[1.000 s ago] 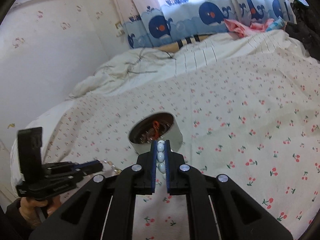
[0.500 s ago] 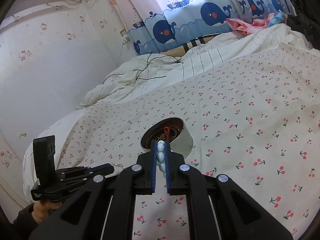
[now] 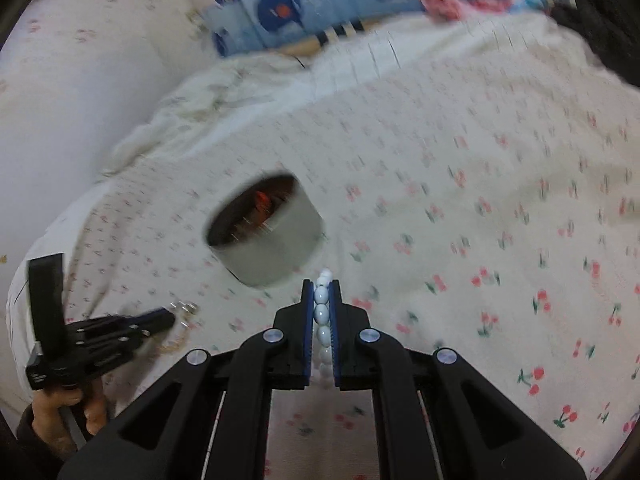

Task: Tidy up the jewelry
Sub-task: 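Lower the peach beads into the tin with the left tool and release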

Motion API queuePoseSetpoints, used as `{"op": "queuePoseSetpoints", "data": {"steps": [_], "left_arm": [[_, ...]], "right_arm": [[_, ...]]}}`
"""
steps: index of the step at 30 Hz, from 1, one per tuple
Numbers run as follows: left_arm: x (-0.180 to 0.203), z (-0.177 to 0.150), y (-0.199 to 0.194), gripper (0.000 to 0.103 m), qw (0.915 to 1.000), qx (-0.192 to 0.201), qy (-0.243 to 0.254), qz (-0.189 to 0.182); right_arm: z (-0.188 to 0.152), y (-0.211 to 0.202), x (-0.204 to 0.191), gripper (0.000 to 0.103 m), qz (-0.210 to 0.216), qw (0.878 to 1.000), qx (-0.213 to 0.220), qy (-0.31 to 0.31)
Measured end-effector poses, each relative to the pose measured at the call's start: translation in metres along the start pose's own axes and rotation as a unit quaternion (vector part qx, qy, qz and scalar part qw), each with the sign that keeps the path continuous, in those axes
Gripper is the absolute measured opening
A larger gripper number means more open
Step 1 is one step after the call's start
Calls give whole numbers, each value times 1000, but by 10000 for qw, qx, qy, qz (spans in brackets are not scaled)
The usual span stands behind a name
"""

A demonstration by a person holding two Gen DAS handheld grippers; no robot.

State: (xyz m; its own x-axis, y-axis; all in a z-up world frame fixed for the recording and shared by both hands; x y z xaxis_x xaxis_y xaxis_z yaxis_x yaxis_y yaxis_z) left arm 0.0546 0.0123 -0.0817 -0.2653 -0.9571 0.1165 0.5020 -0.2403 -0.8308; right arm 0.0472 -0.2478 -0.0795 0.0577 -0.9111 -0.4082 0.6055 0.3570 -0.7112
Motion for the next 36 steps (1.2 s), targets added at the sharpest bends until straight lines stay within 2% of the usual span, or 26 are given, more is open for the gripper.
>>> {"op": "queuePoseSetpoints", "data": {"steps": [1, 2, 3, 5, 7, 9, 10, 11, 13, 15, 17, 23, 28, 31, 36], "left_arm": [[1, -1, 0, 20, 10000, -5, 30, 25], [2, -1, 1, 21, 10000, -8, 55, 39], [1, -1, 1, 23, 10000, -5, 70, 47], [0, -1, 0, 42, 9999, 37, 52, 85], [1, -1, 2, 49, 9998, 32, 83, 166], [6, -3, 5, 49, 9994, 7, 212, 285], [9, -3, 5, 38, 9992, 10, 298, 276], [13, -4, 5, 16, 9993, -19, 339, 139], [19, -4, 3, 7, 9990, -2, 445, 31], [24, -5, 0, 6, 9986, 51, 519, -30], [27, -3, -7, 6, 9984, 157, 479, -256], [34, 8, -32, 6, 9953, 468, 348, -775], [46, 24, -55, 6, 9928, 645, 323, -959], [55, 39, -66, 7, 9913, 691, 318, -1076], [74, 69, -72, 6, 9908, 751, 394, -1054]], "right_arm": [[-2, 3, 3, 43, -22, 9999, -98, 37], [-3, 5, 3, 55, -51, 9999, -130, 21], [-4, 4, 1, 55, -80, 9999, -100, -36], [-7, 7, -4, 55, -195, 9994, -172, -237], [-11, 11, -6, 55, -349, 9984, -242, -385], [-14, 14, -9, 51, -541, 9962, -294, -613], [-15, 16, -10, 31, -642, 9948, -316, -724], [-17, 17, -12, 16, -683, 9935, -355, -841], [-19, 15, -14, 8, -612, 9937, -344, -870], [-17, 10, -14, 8, -556, 9945, -233, -858], [-13, 3, -13, 8, -383, 9966, -80, -725], [5, -28, -22, 8, 479, 9972, 489, -306], [20, -52, -29, 8, 936, 9919, 855, -123], [24, -59, -24, 8, 1122, 9894, 919, 67], [27, -67, -17, 8, 1350, 9857, 957, 323]]}}
Point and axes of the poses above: each gripper's, at about its wrist camera, not at the fingertips, and y roughly the way its jaws point, x to its right, z to its top, the point moved 6 cm from there along y, roughly the way its jaws point, and after that the axes turned 2 degrees about y, right-handed, at the moved point
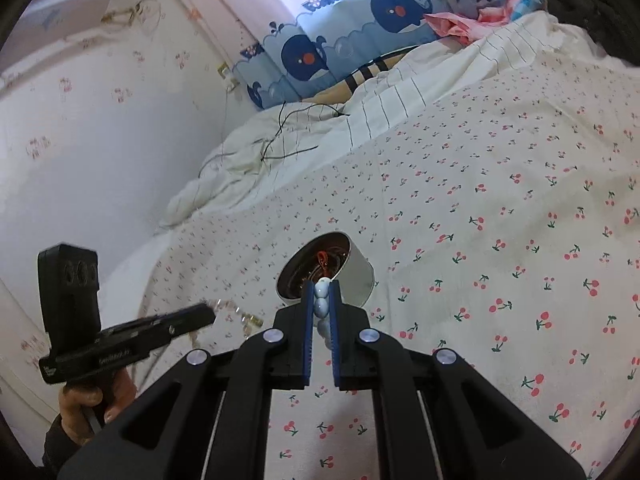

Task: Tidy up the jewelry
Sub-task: 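Lower the peach beads into the tin with the left tool and release, then lower the white bead bracelet into the tin with the right tool and release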

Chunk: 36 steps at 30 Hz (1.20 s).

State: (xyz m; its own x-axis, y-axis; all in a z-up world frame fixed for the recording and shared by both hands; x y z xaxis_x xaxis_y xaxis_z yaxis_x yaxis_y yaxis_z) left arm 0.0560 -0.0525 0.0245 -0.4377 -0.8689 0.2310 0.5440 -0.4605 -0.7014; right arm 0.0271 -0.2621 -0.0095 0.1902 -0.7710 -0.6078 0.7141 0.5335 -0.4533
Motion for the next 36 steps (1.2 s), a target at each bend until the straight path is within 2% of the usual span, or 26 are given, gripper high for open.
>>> {"op": "queuePoseSetpoints", "data": {"steps": [6, 14, 18, 20, 24, 27, 28, 29, 32, 36], "left_arm": [[11, 37, 24, 7, 10000, -37, -68, -2], [9, 53, 73, 7, 9994, -218, -274, 43], [-11, 42, 104, 7, 9962, -595, -276, 573], [-22, 33, 112, 7, 9921, -778, -186, 962], [-28, 28, 98, 11, 9921, -704, -119, 1031], [-33, 24, 75, 29, 9943, -451, -119, 964], [-35, 22, 69, 41, 9945, -381, -148, 969], [-40, 17, 60, 48, 9948, -275, -201, 957], [-58, -3, 41, 49, 9951, -118, -361, 917], [-82, -35, 27, 50, 9929, -5, -468, 1092]], "right_arm": [[4, -9, 3, 8, 160, 9997, 54, 186], [5, -12, 6, 8, 287, 9989, 45, 357], [6, -12, 7, 8, 291, 9988, 47, 378], [5, -12, 8, 8, 288, 9988, 49, 389], [3, -9, 7, 8, 243, 9991, 9, 346], [3, -8, 7, 8, 213, 9992, -11, 325], [2, -7, 7, 8, 220, 9992, -26, 328], [2, -6, 6, 8, 239, 9992, -50, 331], [3, 2, -4, 8, 287, 9991, -138, 263], [12, 19, -27, 8, 576, 9979, -244, 179]]}}
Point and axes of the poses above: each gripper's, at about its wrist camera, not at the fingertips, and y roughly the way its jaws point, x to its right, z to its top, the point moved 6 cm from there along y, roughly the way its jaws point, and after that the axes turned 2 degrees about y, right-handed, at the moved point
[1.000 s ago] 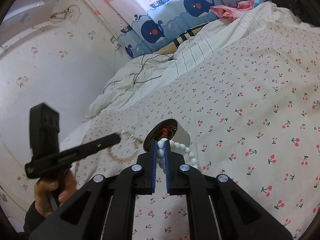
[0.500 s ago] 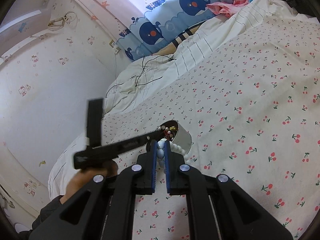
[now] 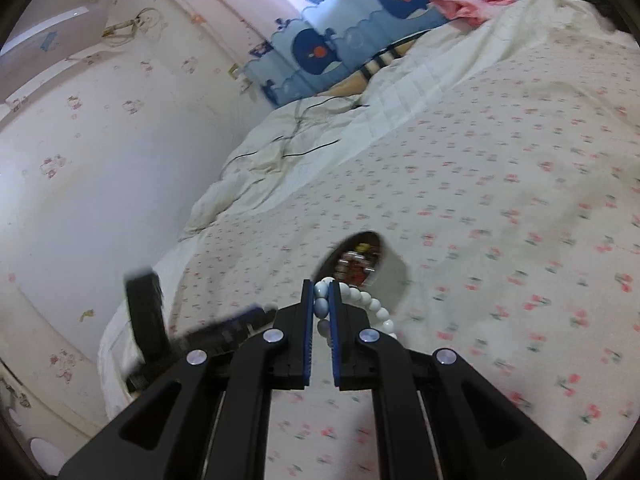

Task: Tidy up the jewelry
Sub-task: 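Lower the white bead bracelet into the tin with the right tool and release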

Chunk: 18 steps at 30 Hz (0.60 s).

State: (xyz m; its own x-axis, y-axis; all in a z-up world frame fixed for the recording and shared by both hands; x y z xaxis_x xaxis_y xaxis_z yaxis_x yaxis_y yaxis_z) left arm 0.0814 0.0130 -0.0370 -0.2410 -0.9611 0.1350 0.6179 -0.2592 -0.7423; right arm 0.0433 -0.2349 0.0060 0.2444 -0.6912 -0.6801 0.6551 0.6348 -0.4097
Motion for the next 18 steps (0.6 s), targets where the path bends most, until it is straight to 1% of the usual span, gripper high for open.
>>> {"op": "queuePoseSetpoints", "data": {"steps": [2, 4, 6, 7, 8, 9, 10, 12, 14, 15, 16, 17, 18], "left_arm": [[-15, -11, 2, 51, 9999, -4, -153, 25], [-26, -12, 4, 52, 9990, -51, -449, -30], [-31, -9, 3, 59, 9981, 6, -606, -77], [-33, -7, 1, 66, 9978, 81, -648, -73], [-33, -6, 0, 70, 9978, 135, -651, -33], [-34, -5, -1, 71, 9978, 163, -642, 1], [-33, -5, -1, 71, 9979, 156, -627, -7], [-32, -5, -1, 72, 9978, 138, -649, -47], [-32, -5, 0, 74, 9976, 141, -671, -47], [-31, -5, 0, 75, 9977, 136, -666, -39], [-29, -5, 1, 75, 9978, 117, -649, -29], [-28, -6, 2, 76, 9980, 93, -626, -27], [-26, -7, 2, 76, 9982, 75, -602, -21]], "right_arm": [[7, 16, -14, 8, 172, 9998, -75, -15], [14, 31, -25, 8, 288, 9995, -129, -15], [20, 46, -34, 8, 368, 9992, -167, -4], [23, 53, -37, 8, 422, 9989, -188, 38], [24, 60, -38, 8, 455, 9987, -211, 85], [26, 68, -37, 8, 423, 9988, -230, 117], [26, 75, -35, 8, 320, 9991, -243, 111], [24, 91, -23, 8, -112, 9994, -331, 31], [20, 107, -3, 9, -751, 9957, -522, -115], [20, 110, 6, 9, -1086, 9924, -542, -217], [20, 110, 12, 10, -1284, 9898, -537, -310], [22, 106, 16, 23, -1442, 9873, -500, -444], [23, 101, 18, 32, -1481, 9868, -419, -501]]}}
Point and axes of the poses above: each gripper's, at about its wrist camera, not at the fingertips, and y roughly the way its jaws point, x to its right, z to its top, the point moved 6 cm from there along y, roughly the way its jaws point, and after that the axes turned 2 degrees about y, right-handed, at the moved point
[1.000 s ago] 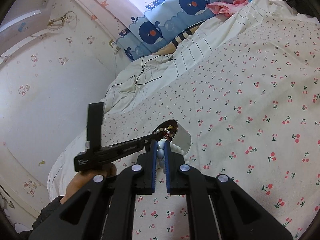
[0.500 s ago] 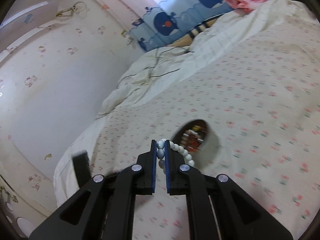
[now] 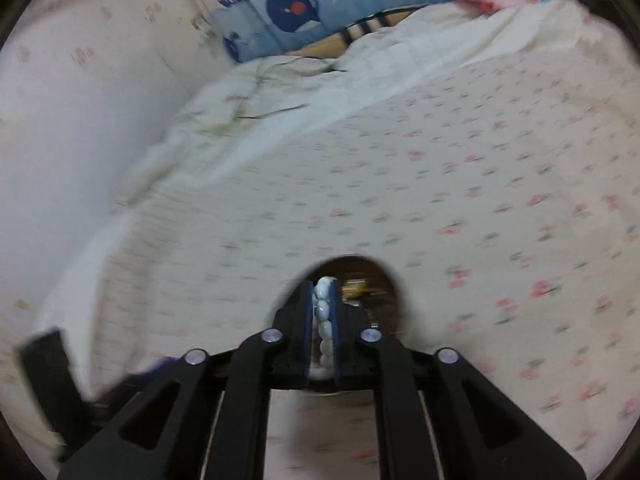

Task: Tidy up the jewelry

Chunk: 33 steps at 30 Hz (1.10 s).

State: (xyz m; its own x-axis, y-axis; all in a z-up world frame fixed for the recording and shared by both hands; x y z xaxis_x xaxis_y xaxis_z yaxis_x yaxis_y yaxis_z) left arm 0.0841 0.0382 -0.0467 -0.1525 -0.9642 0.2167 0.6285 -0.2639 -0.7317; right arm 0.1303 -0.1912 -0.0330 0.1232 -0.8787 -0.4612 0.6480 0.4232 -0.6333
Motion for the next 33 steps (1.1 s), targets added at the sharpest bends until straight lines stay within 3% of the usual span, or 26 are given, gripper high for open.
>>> {"op": "queuePoseSetpoints", "data": {"steps": [1, 6, 11, 13, 15, 17, 24, 33], "left_arm": [[2, -1, 1, 77, 10000, -28, 48, 18], [17, -9, 6, 80, 9995, -91, 305, 81], [29, -19, 12, 85, 9987, -113, 431, 238], [32, -23, 13, 85, 9982, -106, 483, 346], [35, -24, 13, 86, 9977, -95, 532, 412], [35, -24, 11, 87, 9972, -35, 536, 514], [29, -24, 10, 91, 9967, -42, 422, 698], [37, -24, 8, 95, 9926, 17, 695, 999]], "right_arm": [[2, -8, 3, 44, -66, 9998, 145, -81], [-11, -48, 14, 46, -552, 9956, 423, -634], [-69, -66, 32, 67, -1267, 9874, 283, -903], [-86, -64, 38, 68, -1384, 9863, 179, -880], [-92, -59, 38, 68, -1476, 9845, 88, -943], [-89, -55, 37, 78, -1562, 9825, 137, -1002], [-92, -45, 39, 81, -1686, 9802, -14, -1040], [-92, -44, 39, 86, -1729, 9792, -44, -1060]]}}
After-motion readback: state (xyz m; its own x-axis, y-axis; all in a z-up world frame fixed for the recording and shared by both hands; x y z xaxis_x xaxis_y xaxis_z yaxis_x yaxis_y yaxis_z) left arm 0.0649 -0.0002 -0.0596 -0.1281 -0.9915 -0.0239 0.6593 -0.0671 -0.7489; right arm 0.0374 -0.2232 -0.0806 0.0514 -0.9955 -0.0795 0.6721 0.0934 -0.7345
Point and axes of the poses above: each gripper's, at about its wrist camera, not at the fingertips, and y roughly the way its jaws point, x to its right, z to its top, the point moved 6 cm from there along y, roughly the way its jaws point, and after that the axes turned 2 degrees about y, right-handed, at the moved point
